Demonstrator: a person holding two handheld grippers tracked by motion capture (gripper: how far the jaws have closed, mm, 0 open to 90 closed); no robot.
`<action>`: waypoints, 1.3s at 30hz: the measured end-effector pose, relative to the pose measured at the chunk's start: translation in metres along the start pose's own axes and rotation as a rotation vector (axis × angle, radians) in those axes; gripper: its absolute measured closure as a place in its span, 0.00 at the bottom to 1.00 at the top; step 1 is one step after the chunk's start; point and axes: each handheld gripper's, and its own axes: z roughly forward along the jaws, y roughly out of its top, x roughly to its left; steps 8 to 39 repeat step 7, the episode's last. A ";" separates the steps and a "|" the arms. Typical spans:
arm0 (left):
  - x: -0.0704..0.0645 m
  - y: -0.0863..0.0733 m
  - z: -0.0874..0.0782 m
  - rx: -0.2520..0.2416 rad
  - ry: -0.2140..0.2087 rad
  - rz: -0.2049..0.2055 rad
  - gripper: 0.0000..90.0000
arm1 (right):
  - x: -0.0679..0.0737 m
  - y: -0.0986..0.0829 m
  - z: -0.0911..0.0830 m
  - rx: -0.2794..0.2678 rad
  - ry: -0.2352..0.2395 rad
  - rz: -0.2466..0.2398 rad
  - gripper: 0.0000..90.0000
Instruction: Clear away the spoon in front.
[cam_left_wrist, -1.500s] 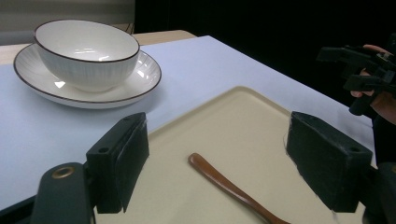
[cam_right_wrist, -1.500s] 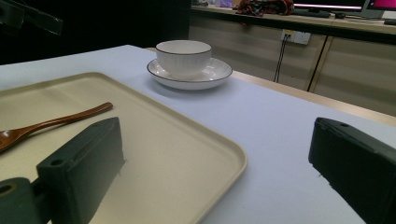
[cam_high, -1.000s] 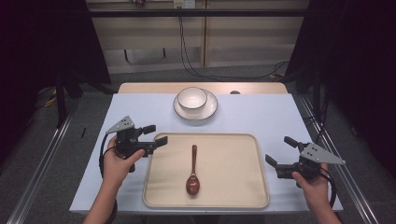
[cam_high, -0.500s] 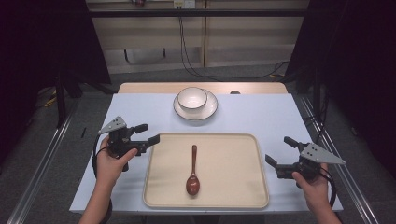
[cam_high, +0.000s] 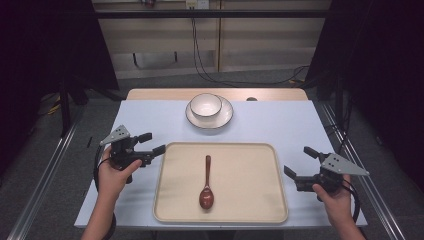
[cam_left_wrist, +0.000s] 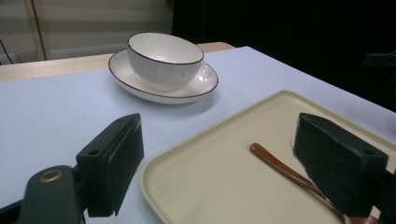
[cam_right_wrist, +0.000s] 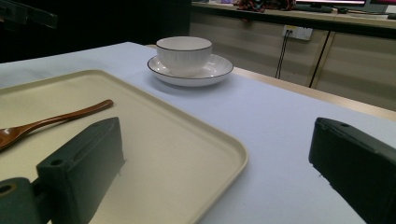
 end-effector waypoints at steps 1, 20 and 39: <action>-0.001 0.000 0.000 0.004 0.016 -0.002 0.18 | 0.001 0.000 0.000 -0.001 -0.003 0.008 0.03; 0.002 -0.001 0.001 0.001 0.011 0.001 0.17 | 0.000 0.000 0.001 0.005 0.001 0.010 0.03; 0.002 -0.001 0.001 0.001 0.011 0.001 0.17 | 0.000 0.000 0.001 0.005 0.001 0.010 0.03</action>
